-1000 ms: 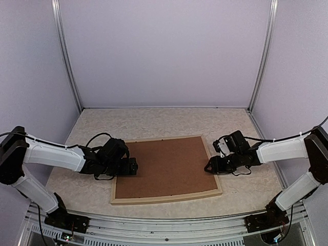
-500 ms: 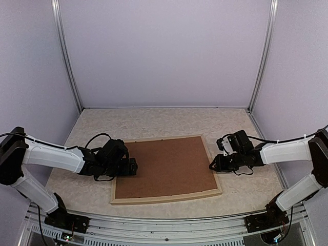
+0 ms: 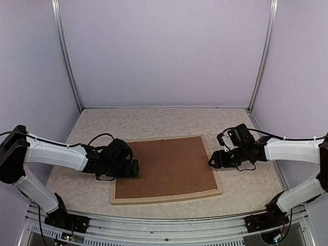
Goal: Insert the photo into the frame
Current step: Pick up the backboard photo.
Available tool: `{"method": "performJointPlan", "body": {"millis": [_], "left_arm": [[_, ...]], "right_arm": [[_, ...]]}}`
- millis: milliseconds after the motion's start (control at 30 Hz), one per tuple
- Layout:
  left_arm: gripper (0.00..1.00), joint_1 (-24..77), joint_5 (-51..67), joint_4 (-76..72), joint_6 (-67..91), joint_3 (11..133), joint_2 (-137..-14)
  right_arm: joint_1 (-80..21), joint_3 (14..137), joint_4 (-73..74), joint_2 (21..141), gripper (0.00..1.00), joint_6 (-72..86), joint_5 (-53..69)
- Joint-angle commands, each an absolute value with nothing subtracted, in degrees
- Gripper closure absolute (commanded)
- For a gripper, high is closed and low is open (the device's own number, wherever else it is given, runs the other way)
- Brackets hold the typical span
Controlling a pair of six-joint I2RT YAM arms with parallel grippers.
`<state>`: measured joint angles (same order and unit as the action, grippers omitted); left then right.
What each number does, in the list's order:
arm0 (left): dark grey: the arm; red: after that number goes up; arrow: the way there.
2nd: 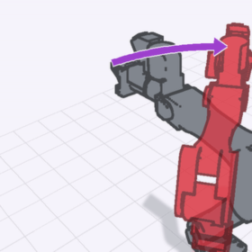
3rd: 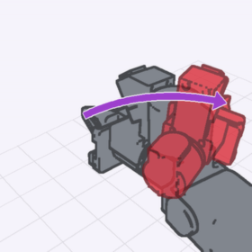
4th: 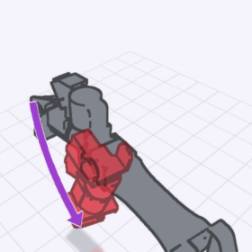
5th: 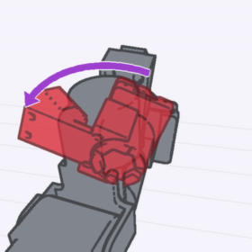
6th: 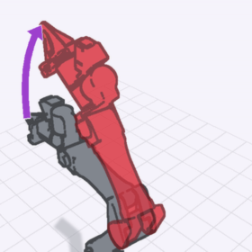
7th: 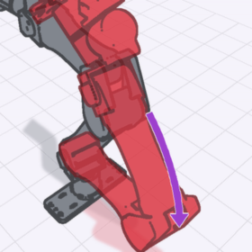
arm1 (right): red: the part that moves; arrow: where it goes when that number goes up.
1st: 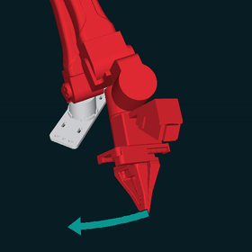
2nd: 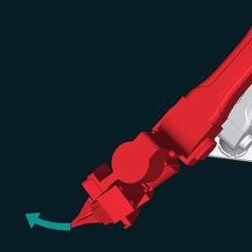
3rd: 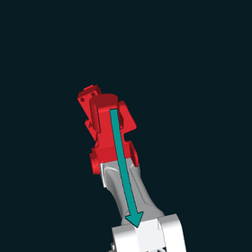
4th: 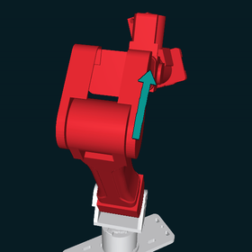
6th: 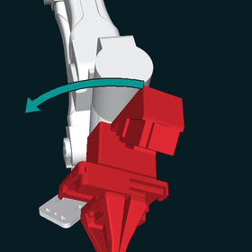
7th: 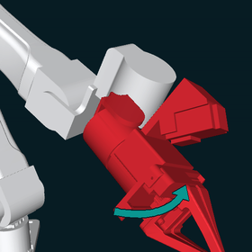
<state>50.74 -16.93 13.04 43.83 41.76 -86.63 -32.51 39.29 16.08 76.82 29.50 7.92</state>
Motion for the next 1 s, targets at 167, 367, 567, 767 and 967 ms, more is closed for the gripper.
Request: {"method": "performJointPlan", "body": {"millis": [167, 367, 567, 767, 967], "left_arm": [[0.01, 53.1, -17.7, 18.7, 46.8, 42.6, -87.7], [0.01, 54.8, -16.3, 16.4, 47.2, 42.9, -90.4], [0.01, 56.3, -16.2, 15.2, 48.2, 43.0, -92.0], [0.01, 57.3, -16.4, 14.3, 48.7, 42.9, -92.3], [0.01, 57.8, -16.6, 14.0, 49.2, 42.7, -92.1]], "right_arm": [[-37.4, 41.7, 18.1, 77.4, 0.42, 30.9, 5.2], [-38.3, 40.8, 17.3, 79.9, 0.47, 32.1, 5.7], [-39.0, 39.3, 15.8, 80.6, 0.48, 34.5, 7.3], [-39.0, 36.8, 12.4, 80.6, 0.50, 37.9, 11.0], [-39.0, 35.0, 8.1, 81.0, 0.52, 40.8, 14.2]]}}
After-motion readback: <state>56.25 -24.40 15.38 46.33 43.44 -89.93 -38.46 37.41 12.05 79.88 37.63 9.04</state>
